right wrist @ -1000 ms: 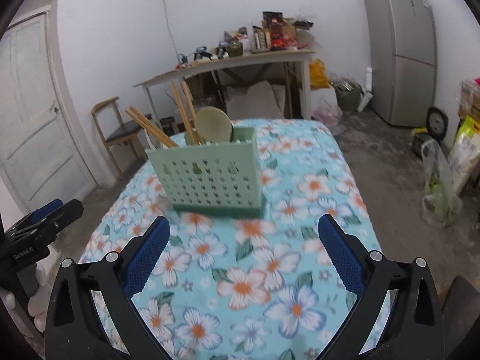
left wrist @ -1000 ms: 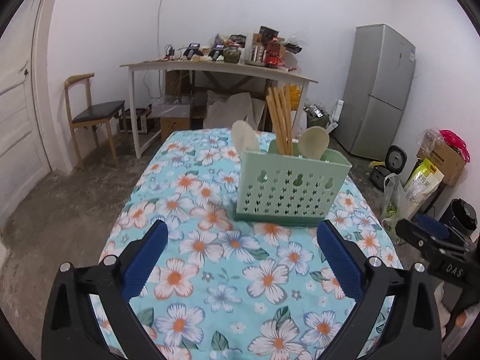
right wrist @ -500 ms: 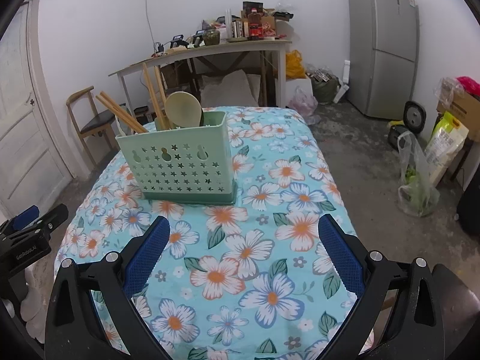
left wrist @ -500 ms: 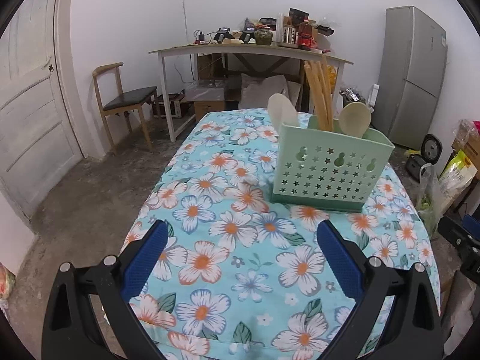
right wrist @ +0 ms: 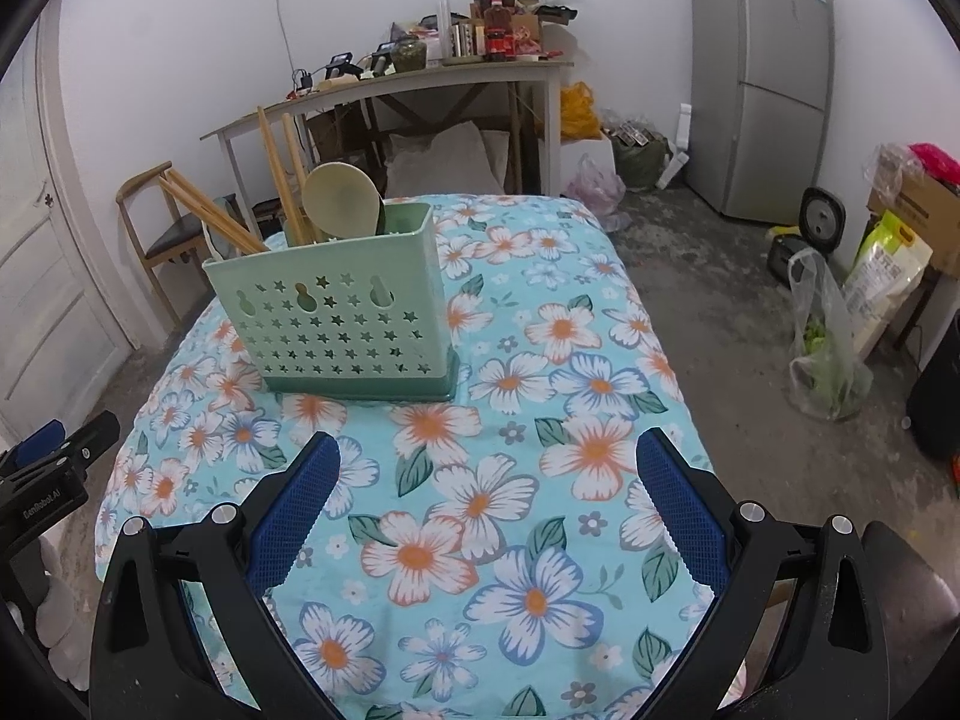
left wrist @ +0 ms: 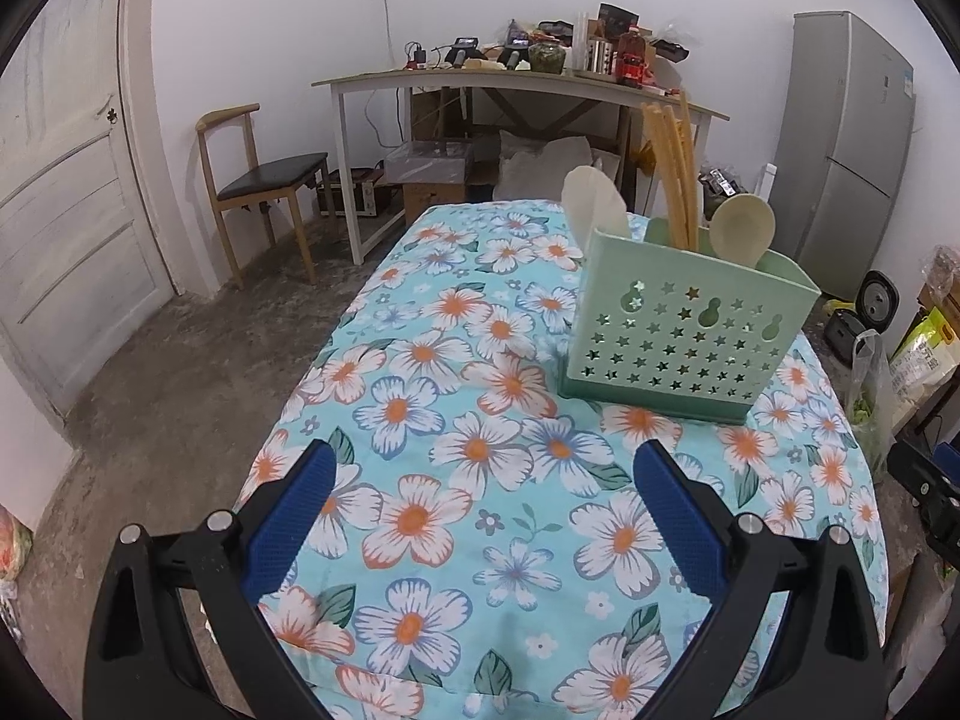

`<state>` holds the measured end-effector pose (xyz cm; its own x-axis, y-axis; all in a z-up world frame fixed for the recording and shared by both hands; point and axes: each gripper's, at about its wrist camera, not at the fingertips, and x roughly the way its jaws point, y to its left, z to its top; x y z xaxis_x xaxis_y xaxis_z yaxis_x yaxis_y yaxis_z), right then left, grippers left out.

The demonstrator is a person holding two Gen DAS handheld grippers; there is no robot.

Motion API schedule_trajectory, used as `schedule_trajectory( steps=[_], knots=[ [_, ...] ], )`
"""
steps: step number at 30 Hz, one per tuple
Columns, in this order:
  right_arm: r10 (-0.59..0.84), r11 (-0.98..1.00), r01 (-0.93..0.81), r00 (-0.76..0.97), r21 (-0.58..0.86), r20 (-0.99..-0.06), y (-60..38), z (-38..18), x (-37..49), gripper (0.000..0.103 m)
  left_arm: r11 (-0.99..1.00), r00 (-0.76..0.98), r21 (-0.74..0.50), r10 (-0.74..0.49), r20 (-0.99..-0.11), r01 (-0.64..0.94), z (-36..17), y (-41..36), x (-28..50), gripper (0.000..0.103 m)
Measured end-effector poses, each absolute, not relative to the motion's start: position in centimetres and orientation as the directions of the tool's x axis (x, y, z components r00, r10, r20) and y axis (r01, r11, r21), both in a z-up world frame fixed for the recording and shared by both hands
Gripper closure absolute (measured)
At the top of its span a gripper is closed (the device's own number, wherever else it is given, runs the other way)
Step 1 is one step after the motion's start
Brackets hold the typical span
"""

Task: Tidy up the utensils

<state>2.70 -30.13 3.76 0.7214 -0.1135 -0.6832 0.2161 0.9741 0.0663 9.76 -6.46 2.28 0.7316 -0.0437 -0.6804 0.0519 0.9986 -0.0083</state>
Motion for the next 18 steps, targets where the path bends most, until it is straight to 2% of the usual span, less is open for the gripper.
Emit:
schedule_trajectory(
  steps=[18],
  knots=[
    [-0.205,0.961,0.277,0.714,0.000,-0.669,-31.9,3.6,2.8,0.008,0.999,0.722,0.007,-0.020,-0.691,0.035,1.9,-6.8,10.4,0.006]
  ],
)
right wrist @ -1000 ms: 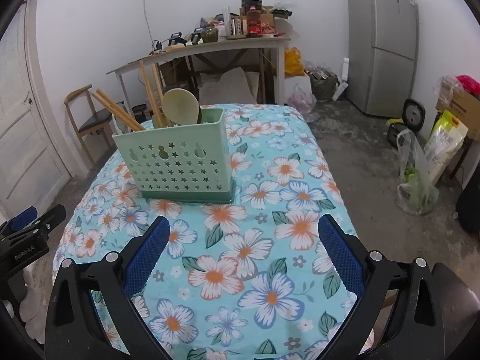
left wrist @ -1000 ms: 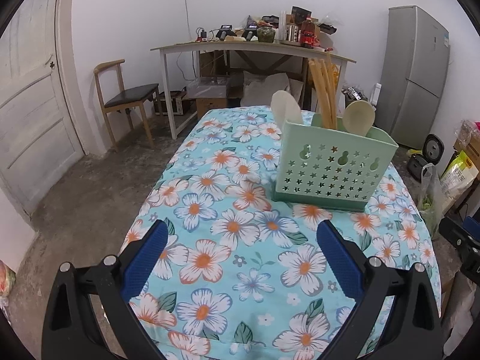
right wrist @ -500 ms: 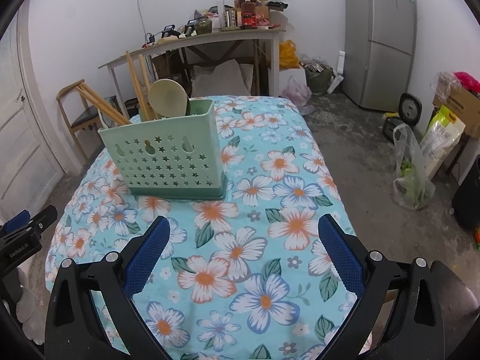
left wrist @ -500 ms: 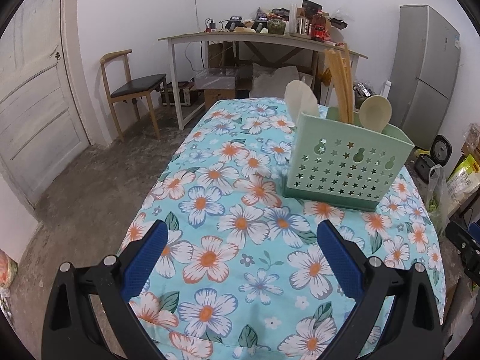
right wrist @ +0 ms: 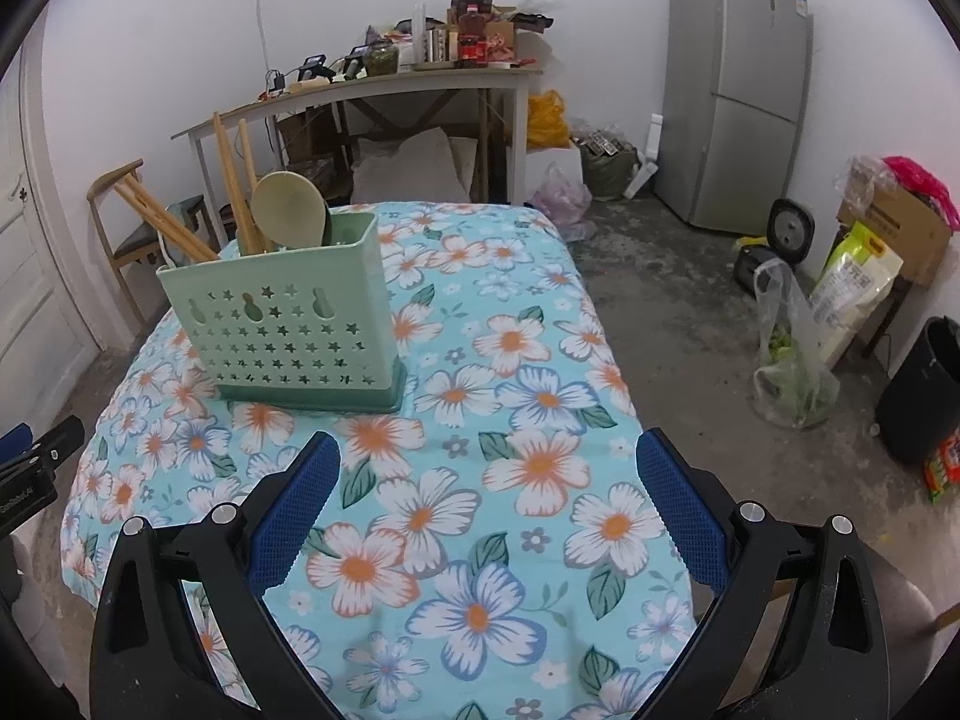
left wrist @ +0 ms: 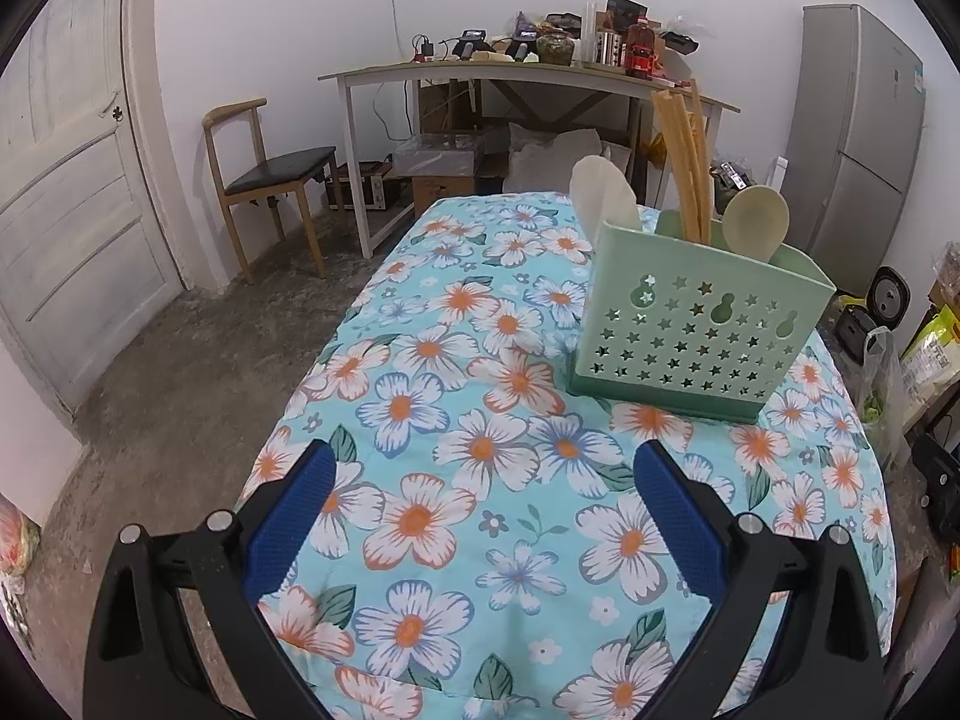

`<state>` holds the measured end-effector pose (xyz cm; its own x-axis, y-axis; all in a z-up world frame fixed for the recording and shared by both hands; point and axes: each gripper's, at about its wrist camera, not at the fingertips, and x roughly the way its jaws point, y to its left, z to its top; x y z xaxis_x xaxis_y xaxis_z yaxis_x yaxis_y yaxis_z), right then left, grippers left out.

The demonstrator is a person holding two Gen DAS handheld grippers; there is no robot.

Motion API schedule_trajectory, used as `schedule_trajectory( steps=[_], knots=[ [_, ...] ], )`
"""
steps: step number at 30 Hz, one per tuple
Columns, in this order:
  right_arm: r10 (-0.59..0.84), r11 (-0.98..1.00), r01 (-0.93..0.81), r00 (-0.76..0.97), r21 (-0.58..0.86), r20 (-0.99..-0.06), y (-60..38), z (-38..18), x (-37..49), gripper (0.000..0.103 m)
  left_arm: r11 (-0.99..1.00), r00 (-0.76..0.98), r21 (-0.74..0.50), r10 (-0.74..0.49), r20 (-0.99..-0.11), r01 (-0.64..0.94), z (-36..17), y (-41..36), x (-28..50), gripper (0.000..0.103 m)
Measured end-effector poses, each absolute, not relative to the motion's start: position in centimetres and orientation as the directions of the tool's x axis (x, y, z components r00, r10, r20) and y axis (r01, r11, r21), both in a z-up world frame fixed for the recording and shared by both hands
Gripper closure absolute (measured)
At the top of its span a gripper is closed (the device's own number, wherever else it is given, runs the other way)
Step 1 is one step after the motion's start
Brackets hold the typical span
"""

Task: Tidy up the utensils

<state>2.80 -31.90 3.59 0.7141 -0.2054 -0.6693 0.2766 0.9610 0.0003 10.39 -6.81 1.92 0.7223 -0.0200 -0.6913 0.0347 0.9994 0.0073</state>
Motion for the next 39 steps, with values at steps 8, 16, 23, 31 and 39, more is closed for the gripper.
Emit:
schedule_trajectory(
  steps=[8,16,23,31,39],
  knots=[
    [-0.198,0.963,0.270,0.717,0.004,-0.668,-31.85,3.56,2.81,0.008,0.999,0.722,0.012,-0.028,-0.691,0.050,2.05,-7.33,10.26,0.006],
    [-0.187,0.966,0.259,0.720,0.008,-0.668,-31.63,3.66,2.86,0.008,0.998,0.723,0.018,-0.029,-0.690,0.058,2.11,-7.58,10.12,0.006],
    [-0.186,0.966,0.257,0.719,0.009,-0.669,-31.69,3.59,2.92,0.008,0.998,0.722,0.013,-0.037,-0.691,0.064,2.17,-7.57,10.11,0.006],
    [-0.183,0.967,0.254,0.720,0.008,-0.669,-31.65,3.51,3.00,0.008,0.998,0.721,0.012,-0.031,-0.692,0.054,2.19,-7.32,10.24,0.006],
    [-0.183,0.967,0.254,0.720,0.009,-0.669,-31.60,3.49,3.07,0.008,0.999,0.720,0.009,-0.029,-0.693,0.049,2.21,-7.14,10.24,0.006]
  ],
)
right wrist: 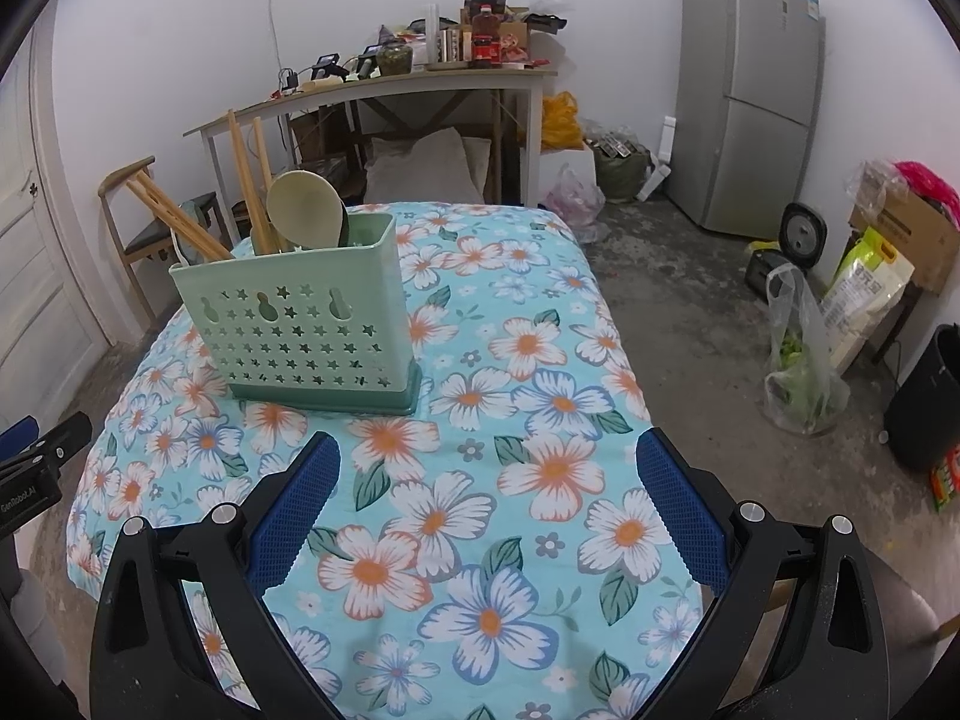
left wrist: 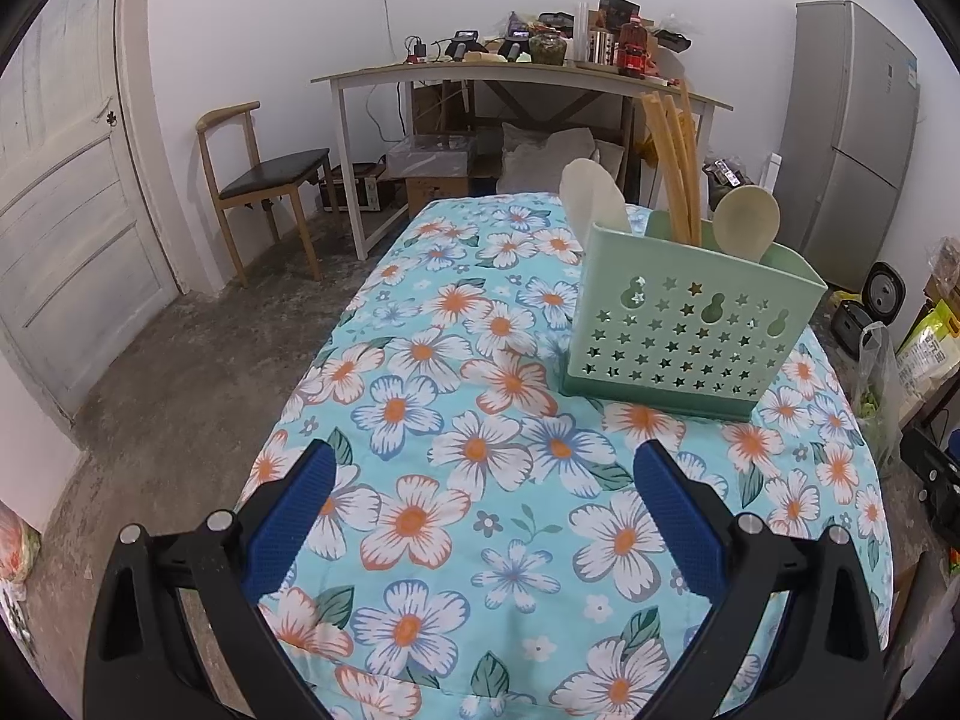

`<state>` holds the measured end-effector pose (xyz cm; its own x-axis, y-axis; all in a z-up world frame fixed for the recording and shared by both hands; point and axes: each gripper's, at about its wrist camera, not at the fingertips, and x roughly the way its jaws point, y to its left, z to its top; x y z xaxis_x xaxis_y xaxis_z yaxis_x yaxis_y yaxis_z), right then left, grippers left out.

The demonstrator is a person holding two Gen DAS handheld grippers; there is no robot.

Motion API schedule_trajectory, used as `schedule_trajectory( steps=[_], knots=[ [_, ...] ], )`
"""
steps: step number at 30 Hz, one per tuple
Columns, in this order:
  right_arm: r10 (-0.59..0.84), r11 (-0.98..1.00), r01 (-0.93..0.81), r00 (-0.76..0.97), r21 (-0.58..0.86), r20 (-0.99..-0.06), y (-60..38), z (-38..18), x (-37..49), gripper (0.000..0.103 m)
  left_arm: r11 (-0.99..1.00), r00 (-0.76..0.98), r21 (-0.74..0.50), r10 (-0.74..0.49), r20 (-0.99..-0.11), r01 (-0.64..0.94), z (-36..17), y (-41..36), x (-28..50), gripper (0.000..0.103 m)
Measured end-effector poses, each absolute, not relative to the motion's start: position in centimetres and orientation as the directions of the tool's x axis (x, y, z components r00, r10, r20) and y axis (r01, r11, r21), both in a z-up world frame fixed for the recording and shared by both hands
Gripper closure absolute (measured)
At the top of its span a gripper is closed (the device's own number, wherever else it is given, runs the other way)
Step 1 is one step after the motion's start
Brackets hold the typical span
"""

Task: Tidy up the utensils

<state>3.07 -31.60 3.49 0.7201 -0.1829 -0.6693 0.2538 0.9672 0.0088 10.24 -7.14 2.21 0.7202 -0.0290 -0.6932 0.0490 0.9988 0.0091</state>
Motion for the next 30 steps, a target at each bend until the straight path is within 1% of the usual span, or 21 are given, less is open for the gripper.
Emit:
schedule_trajectory(
  steps=[30],
  knots=[
    [-0.175,0.970,0.243,0.721,0.009,-0.670,-31.20,3.75,3.53,0.008,0.999,0.719,0.011,-0.027,-0.695,0.048,2.13,-7.23,10.20,0.006]
  ],
)
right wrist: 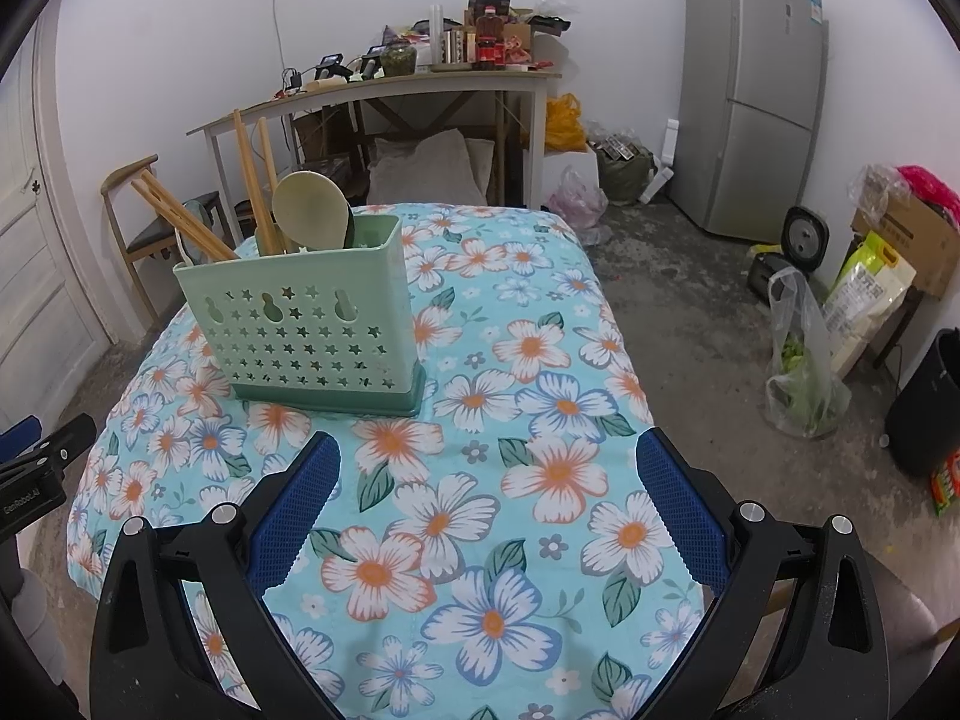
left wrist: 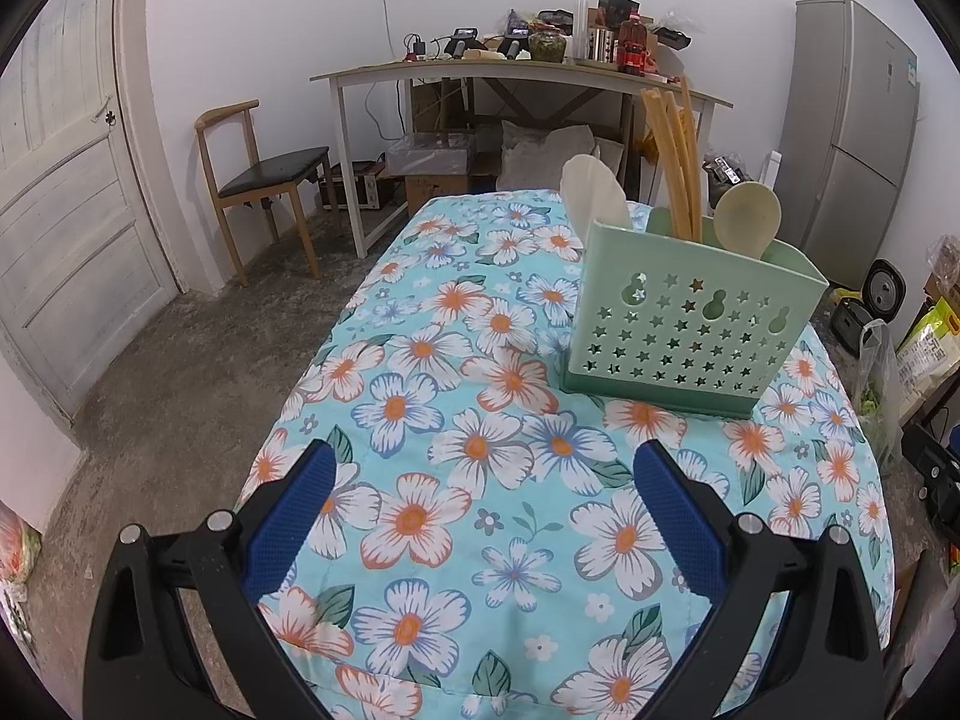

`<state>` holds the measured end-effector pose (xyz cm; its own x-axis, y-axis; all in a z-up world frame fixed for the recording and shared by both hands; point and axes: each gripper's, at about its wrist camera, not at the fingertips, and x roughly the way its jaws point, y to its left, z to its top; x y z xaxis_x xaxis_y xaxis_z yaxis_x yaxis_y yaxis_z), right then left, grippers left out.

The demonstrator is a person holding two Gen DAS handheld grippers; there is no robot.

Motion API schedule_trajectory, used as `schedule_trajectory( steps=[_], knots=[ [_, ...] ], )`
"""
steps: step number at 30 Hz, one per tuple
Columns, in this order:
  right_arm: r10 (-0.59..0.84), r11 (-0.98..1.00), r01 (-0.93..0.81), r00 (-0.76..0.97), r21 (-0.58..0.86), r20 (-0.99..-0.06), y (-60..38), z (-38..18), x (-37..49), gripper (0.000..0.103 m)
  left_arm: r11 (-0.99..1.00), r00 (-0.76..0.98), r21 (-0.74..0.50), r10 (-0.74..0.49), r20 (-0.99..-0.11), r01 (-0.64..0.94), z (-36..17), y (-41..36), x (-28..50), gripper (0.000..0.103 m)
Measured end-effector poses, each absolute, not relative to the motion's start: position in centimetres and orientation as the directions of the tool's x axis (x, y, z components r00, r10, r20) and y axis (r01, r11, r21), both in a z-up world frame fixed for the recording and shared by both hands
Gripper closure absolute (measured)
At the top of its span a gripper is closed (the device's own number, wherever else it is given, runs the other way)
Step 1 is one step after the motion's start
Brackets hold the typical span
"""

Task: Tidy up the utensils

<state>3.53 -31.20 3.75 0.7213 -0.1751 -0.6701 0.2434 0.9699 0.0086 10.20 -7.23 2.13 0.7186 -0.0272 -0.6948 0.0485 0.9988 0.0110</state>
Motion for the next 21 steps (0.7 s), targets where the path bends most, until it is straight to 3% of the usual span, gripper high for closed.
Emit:
schedule_trajectory(
  steps=[21],
  knots=[
    [-0.172,0.970,0.241,0.722,0.011,-0.670,-31.30,3.45,3.58,0.008,0.999,0.718,0.012,-0.027,-0.695,0.050,2.16,-7.32,10.16,0.006]
  ],
)
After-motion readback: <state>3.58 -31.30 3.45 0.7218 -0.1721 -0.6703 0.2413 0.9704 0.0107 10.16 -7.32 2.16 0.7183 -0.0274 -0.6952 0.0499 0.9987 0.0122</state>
